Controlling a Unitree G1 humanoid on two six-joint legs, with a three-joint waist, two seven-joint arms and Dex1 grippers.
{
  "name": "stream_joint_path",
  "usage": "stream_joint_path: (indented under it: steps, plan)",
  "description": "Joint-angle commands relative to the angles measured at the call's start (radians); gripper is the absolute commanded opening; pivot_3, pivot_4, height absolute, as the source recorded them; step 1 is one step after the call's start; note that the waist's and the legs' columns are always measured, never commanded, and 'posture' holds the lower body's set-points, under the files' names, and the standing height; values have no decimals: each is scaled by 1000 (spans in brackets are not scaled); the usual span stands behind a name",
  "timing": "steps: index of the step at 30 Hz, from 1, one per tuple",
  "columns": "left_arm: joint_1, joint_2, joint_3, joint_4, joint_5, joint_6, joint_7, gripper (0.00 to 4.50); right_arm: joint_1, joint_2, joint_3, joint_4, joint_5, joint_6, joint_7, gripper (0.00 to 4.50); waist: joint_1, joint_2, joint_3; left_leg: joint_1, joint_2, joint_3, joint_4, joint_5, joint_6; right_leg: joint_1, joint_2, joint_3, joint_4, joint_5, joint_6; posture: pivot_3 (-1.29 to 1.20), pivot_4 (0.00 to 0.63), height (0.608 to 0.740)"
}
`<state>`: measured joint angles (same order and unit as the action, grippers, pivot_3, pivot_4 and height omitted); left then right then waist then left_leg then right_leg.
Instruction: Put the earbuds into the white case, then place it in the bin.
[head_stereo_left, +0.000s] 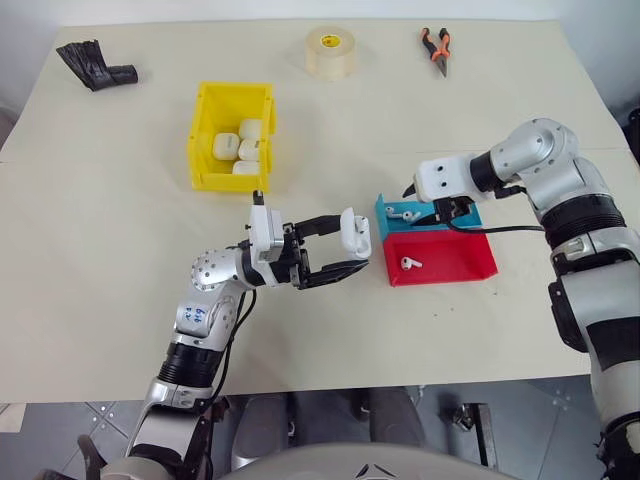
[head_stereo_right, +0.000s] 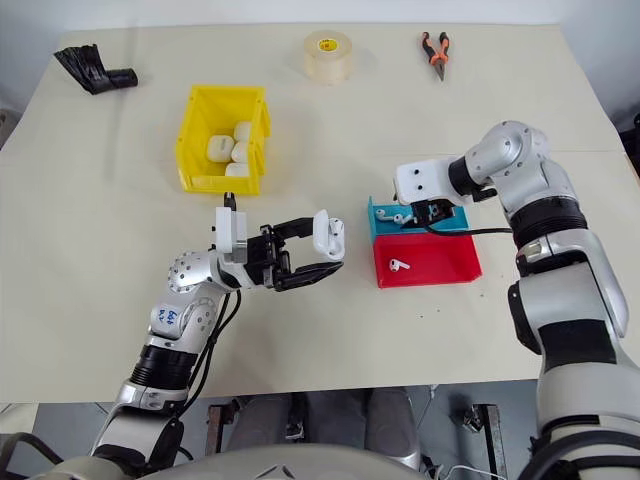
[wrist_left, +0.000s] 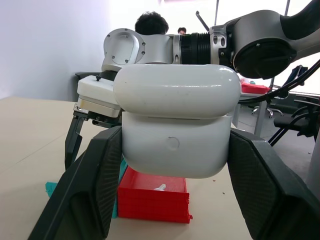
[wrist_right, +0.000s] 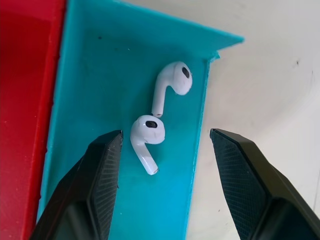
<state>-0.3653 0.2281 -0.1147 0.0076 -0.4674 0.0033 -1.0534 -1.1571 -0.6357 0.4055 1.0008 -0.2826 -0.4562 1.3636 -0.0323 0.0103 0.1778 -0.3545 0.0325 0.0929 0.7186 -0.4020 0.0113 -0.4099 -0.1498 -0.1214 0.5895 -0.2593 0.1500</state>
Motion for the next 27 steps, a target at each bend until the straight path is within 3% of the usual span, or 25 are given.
stream_joint_path:
  steps: [1,5,27]
  plan:
    - [-1,4,13,-49,-20,-3,3,2777,3,18,11,31,-16,-23,18,2354,-1,0,0,0,0,0,0,0,0,0,0,0,0,0,0,0,150,740]
    - [-2,6,13,-50,-21,-2,6,2777,-3,27,9,45,-20,-31,14,1003,-1,0,0,0,0,0,0,0,0,0,0,0,0,0,0,0,150,740]
    - [1,5,16,-56,-22,1,10,2777,-16,4,16,70,-53,40,23,1003,2,0,0,0,0,0,0,0,0,0,0,0,0,0,0,0,150,740]
